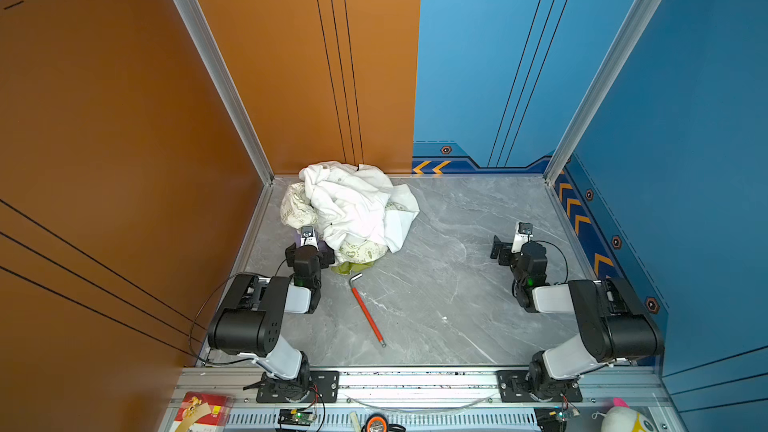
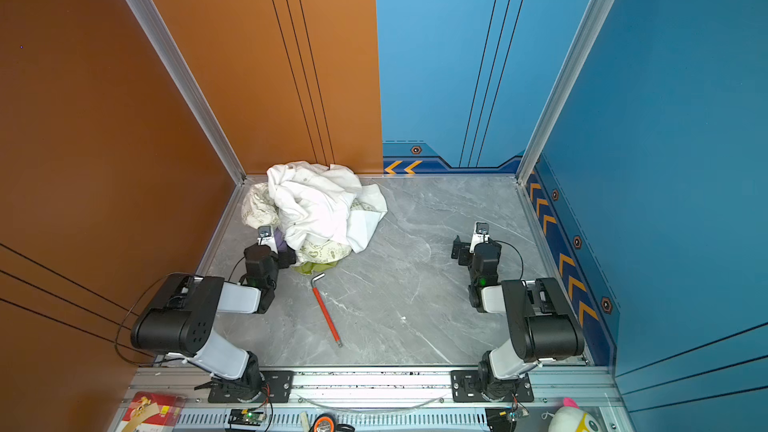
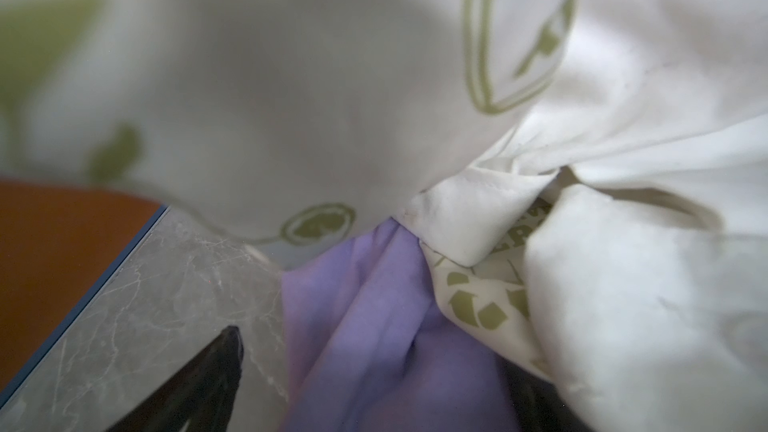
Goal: Pick out a specific cloth from the pile
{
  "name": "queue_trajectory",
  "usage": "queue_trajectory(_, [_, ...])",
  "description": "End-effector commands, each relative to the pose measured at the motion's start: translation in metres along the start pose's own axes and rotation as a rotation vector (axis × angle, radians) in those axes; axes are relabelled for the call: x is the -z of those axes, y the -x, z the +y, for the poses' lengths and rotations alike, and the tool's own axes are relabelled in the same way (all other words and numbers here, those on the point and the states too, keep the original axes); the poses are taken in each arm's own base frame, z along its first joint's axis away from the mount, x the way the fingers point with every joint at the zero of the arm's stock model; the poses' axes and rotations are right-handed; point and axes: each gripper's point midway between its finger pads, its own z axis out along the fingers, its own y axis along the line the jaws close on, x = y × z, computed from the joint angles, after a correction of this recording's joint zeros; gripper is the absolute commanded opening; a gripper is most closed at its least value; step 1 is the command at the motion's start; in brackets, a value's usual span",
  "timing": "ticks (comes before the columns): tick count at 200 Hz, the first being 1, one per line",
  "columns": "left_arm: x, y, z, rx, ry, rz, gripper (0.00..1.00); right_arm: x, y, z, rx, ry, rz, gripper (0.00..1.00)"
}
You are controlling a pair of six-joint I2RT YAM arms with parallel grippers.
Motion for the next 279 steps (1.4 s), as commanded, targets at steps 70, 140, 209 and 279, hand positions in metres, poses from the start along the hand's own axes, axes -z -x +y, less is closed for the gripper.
queue_trajectory(70, [0.000,0.011,-0.003,0.000,-0.011,-0.028,0.98,0.008,0.004,-0.006,0.033,-0.076,-0.049,1.00])
queue_trajectory(140, [0.000,0.012,-0.003,-0.001,-0.011,-0.028,0.98,0.005,0.004,-0.004,0.030,-0.056,-0.038,1.00])
queue_trajectory(209, [0.000,0.011,-0.002,-0.001,-0.010,-0.027,0.98,-0.004,0.001,-0.005,-0.015,0.012,0.010,1.00])
queue_trajectory(279, [0.000,0.012,-0.003,0.001,-0.012,-0.029,0.98,-0.004,0.001,-0.007,-0.029,0.017,0.014,1.00])
